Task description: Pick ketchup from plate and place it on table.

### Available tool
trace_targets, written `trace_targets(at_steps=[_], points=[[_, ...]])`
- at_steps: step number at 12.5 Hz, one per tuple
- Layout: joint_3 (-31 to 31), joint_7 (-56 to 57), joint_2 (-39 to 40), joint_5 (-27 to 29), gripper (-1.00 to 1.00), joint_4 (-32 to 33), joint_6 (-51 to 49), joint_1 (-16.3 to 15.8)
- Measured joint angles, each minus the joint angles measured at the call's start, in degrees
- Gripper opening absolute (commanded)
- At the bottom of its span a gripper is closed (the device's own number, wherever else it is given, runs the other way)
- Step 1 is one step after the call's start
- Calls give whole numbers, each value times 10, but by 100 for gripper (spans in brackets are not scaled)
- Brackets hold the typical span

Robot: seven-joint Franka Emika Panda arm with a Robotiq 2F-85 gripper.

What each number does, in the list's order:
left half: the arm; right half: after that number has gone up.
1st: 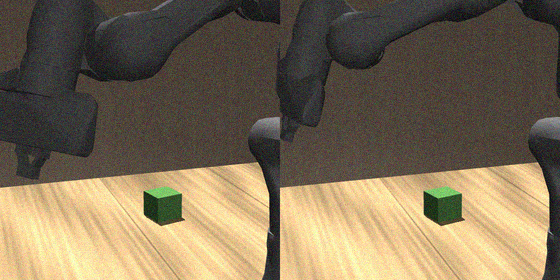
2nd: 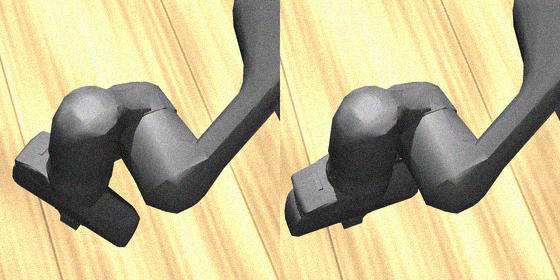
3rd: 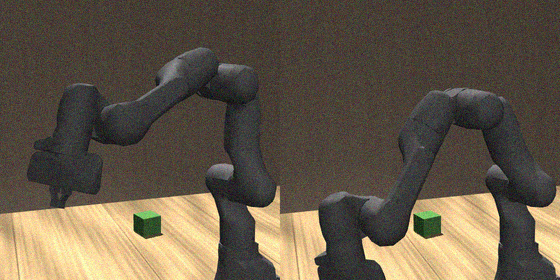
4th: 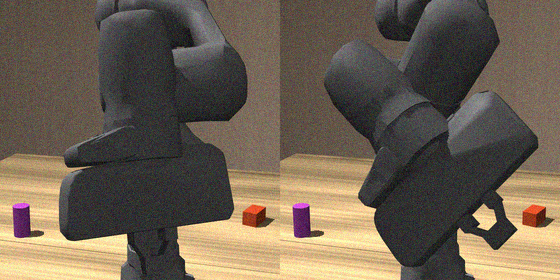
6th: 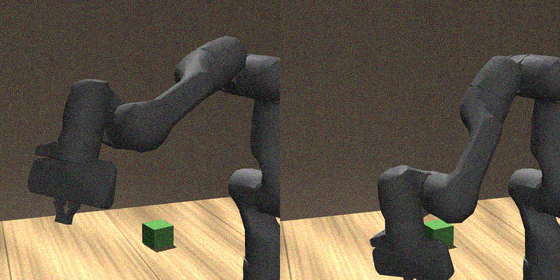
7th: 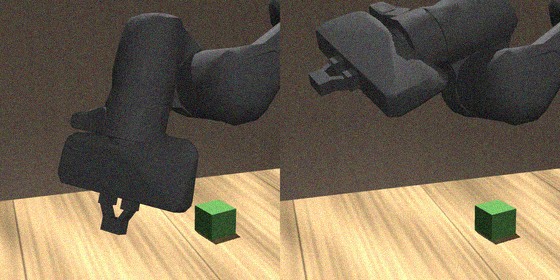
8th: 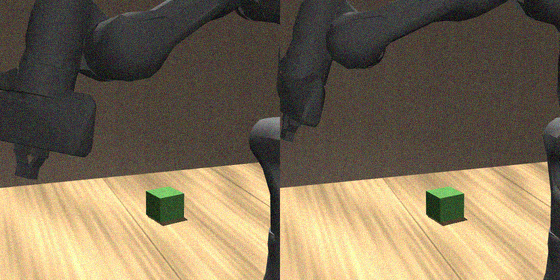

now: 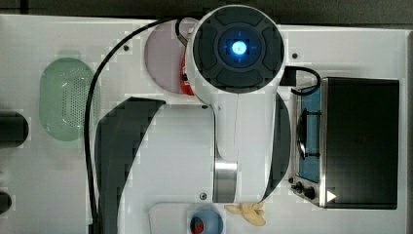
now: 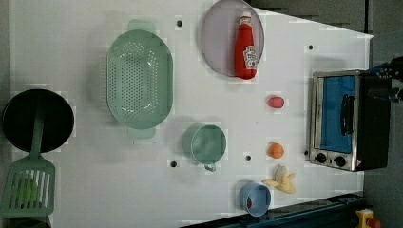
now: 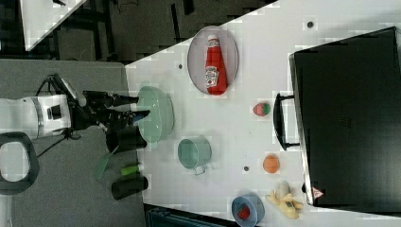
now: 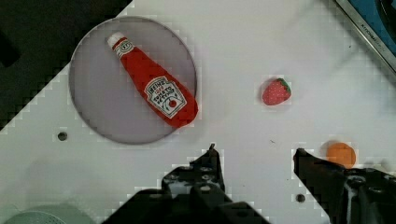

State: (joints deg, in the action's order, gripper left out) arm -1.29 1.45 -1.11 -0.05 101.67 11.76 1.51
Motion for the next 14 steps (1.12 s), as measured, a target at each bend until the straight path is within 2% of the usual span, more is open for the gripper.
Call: trace_targets(at_steps=[1, 3, 5, 8, 14], points=[[-21, 0, -18, 2, 60, 17, -49, 22], [-34, 0, -71, 4, 100, 58, -92, 38], [-34, 0, -107, 4, 100, 62, -90, 44], [-34, 2, -117, 5, 100, 45, -78, 46], [-44, 87, -30, 12, 100, 43, -39, 44]])
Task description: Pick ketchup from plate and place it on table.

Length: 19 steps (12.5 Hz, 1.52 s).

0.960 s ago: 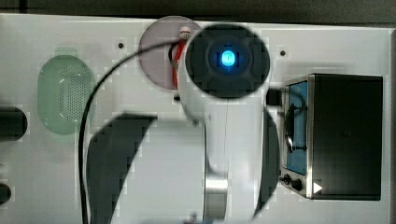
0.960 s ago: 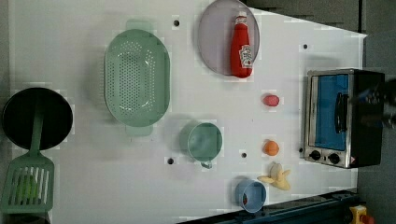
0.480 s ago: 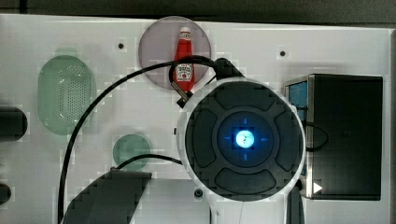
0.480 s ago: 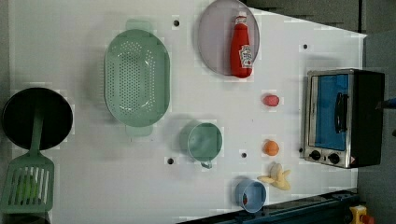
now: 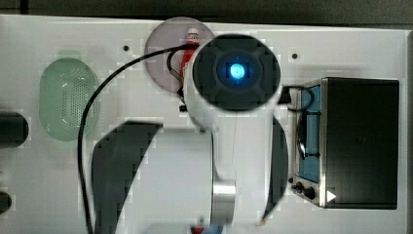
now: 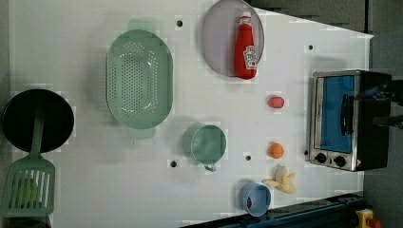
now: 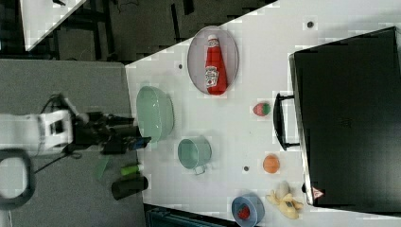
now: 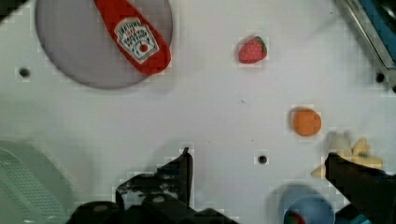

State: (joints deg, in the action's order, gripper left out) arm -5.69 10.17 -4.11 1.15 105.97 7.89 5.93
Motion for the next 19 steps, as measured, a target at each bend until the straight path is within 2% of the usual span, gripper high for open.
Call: trace_targets(at_steps=[3, 9, 16, 19], points=[[-2, 54, 65, -2, 100, 5, 36, 2], [-13, 83, 186, 0, 100, -7, 127, -6], [-15, 182, 278, -11, 100, -15, 252, -14], [-14, 204, 320, -43, 100, -20, 327, -21]])
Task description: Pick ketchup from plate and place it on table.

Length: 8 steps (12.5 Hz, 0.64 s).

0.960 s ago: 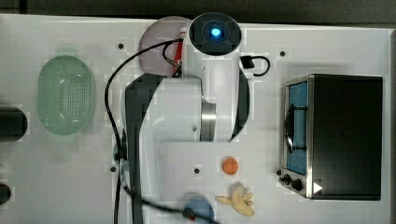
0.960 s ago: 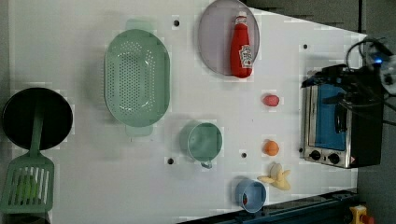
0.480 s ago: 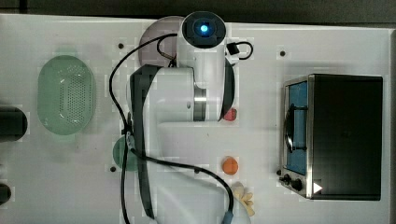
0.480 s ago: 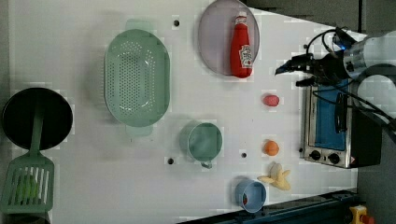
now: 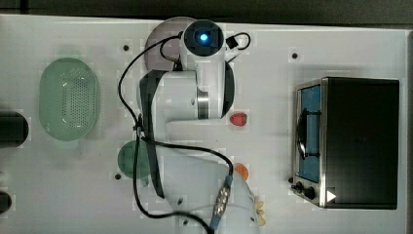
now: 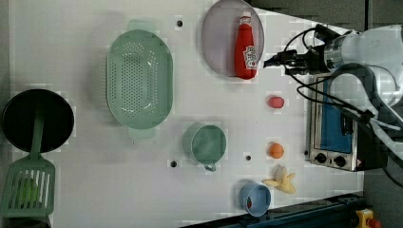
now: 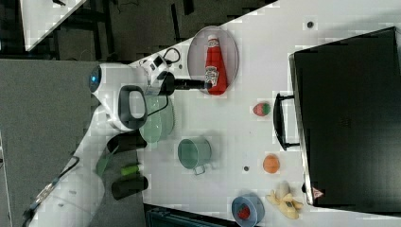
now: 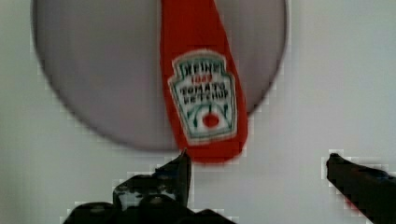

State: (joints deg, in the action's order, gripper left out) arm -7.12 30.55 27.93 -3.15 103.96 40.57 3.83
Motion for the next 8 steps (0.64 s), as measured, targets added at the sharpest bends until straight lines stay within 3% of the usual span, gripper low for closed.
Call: trace_targets(at_steps=[8], points=[[-7, 31, 103, -23, 100, -4, 132, -8]])
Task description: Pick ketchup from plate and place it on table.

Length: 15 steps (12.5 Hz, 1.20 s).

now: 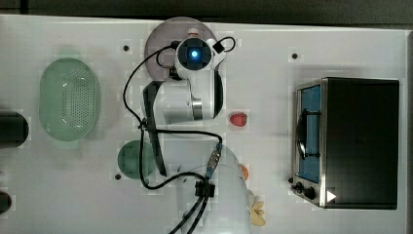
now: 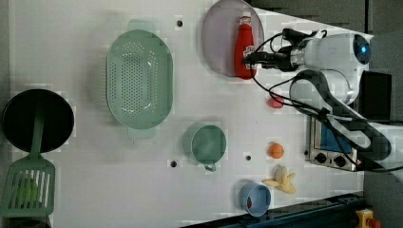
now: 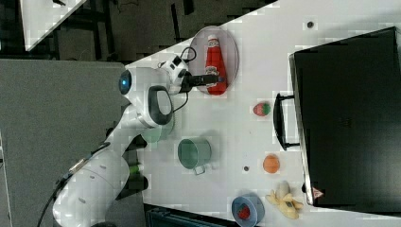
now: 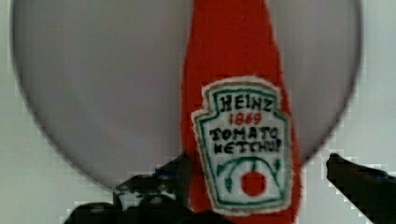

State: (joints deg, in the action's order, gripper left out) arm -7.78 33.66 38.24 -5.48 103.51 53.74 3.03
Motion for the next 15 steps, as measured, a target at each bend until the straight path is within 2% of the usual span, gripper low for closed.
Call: trace_targets(at_steps=[6, 7, 9, 10, 15], points=[[0, 8, 51, -7, 100, 6, 76, -1], [-1, 9, 52, -7, 91, 2, 79, -1], [2, 9, 52, -6, 43, 0, 86, -2], [1, 9, 51, -7, 30, -1, 85, -1], [5, 9, 44, -2, 30, 3, 85, -3]])
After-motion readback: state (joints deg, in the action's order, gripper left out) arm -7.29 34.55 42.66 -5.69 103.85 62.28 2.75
